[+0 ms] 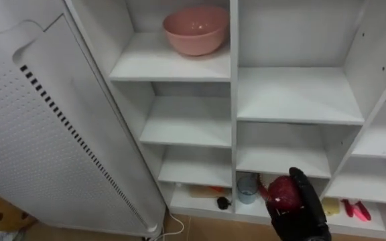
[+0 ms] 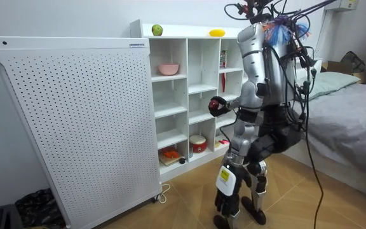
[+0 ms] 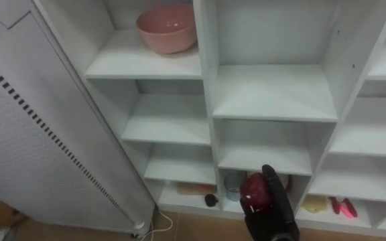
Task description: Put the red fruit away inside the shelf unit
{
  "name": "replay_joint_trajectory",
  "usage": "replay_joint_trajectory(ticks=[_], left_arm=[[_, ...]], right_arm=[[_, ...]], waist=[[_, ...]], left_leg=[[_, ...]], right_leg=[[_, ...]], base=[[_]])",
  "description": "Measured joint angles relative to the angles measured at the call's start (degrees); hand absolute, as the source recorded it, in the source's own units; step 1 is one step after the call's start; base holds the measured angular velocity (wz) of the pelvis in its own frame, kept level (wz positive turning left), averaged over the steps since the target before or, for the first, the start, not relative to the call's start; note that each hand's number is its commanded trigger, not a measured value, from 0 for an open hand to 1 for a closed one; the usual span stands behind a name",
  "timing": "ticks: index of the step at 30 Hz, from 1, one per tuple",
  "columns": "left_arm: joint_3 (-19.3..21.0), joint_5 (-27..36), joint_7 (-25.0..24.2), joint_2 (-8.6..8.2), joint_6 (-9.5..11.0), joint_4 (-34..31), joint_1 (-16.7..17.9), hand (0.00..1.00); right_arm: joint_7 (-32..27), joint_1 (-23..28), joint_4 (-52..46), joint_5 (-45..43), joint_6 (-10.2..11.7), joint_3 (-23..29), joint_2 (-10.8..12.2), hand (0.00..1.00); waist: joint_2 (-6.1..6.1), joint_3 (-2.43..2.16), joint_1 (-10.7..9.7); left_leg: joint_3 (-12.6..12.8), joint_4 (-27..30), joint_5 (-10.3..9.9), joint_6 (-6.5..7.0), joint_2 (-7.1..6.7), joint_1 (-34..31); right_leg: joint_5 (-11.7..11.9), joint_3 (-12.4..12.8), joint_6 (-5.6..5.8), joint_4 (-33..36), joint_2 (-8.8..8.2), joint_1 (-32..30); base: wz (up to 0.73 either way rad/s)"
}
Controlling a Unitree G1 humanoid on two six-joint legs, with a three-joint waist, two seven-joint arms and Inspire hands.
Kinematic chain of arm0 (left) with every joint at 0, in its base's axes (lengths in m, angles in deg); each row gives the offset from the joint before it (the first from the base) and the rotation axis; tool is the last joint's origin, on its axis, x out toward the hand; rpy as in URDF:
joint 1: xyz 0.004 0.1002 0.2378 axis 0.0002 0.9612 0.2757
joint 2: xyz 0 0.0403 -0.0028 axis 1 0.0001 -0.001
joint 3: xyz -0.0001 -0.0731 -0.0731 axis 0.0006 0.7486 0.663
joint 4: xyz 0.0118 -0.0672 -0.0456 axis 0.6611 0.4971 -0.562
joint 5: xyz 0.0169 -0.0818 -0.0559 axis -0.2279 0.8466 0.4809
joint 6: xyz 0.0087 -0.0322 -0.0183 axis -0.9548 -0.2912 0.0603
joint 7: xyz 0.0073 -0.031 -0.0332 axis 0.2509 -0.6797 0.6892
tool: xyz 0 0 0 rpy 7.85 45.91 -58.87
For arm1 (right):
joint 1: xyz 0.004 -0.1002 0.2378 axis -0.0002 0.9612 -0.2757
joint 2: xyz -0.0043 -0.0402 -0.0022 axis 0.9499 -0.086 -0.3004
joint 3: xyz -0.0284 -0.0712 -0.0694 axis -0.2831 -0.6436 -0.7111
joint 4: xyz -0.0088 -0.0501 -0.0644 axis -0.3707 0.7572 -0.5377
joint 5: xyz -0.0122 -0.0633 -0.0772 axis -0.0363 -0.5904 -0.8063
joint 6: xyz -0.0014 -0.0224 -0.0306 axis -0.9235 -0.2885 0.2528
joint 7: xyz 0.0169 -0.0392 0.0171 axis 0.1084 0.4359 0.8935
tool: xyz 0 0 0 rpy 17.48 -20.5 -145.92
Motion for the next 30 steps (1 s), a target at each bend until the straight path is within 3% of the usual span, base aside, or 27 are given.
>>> replay_joint_trajectory(ticks=[4, 8, 11, 15, 20, 30], left_arm=[[-0.6, 0.4, 0.1, 0.38, 0.5, -1.5, 0.0, 0.0], [-0.9, 1.6, 0.0, 0.78, 0.5, -3.2, 0.0, 0.0], [-1.9, 3.6, -0.2, 2.22, 0.4, -6.1, 1.0, 0.0], [-2.2, 4.5, -0.1, 3.02, 0.5, -8.1, 1.3, 0.0], [-2.2, 6.2, 1.6, 4.16, 0.6, -9.1, 1.5, 0.0], [-2.4, 7.8, 3.8, 4.67, 0.7, -7.6, 1.5, 0.0]], right_arm=[[0.0, -3.5, 2.2, 1.2, 0.5, 0.7, -3.3, 1.0], [-0.5, -5.7, 2.2, 2.2, 0.6, 1.0, -6.7, 1.0], [-2.0, -7.4, 2.6, 2.7, 0.5, 2.6, -7.4, 1.0], [-4.5, -10.3, 3.7, 2.8, 0.6, 3.0, -8.0, 1.0], [-8.5, -13.5, 3.9, 3.7, 0.9, 4.7, -9.0, 1.0], [-19.2, -19.0, 3.7, 4.5, 3.1, 7.9, -9.6, 1.0]], waist=[[-0.38, -0.11, 0.3], [-0.43, -0.11, 1.6], [-0.39, -0.14, 1.5], [-0.38, -0.14, 1.5], [-0.36, -0.16, 1.8], [-0.33, -0.2, 1.5]], left_leg=[[-0.9, 0.9, 0.5, -0.61, 0.19, -4.0], [-0.9, 2.1, 0.7, -0.32, 0.24, -7.2], [-1.0, 3.0, 0.7, -0.31, 0.31, -8.9], [-0.8, 3.2, 0.8, -0.22, 0.16, -10.0], [-0.7, 3.1, 0.8, -0.13, 0.07, -10.8], [-0.5, 4.8, 0.9, -0.06, -0.78, -13.3]], right_leg=[[0.7, -1.1, -0.69, 0.2, 0.18, -3.2], [1.1, -1.4, -1.64, 1.4, -0.19, -6.2], [0.7, -2.0, -1.75, 2.2, -0.44, -7.4], [0.3, -2.5, -1.74, 3.0, -1.15, -8.4], [-0.1, -2.4, -1.39, 3.1, -0.84, -9.1], [-1.6, -2.8, -1.94, 6.3, -2.41, -12.1]], base=[[0.09], [0.03], [0.13], [0.11], [0.06], [0.05]])
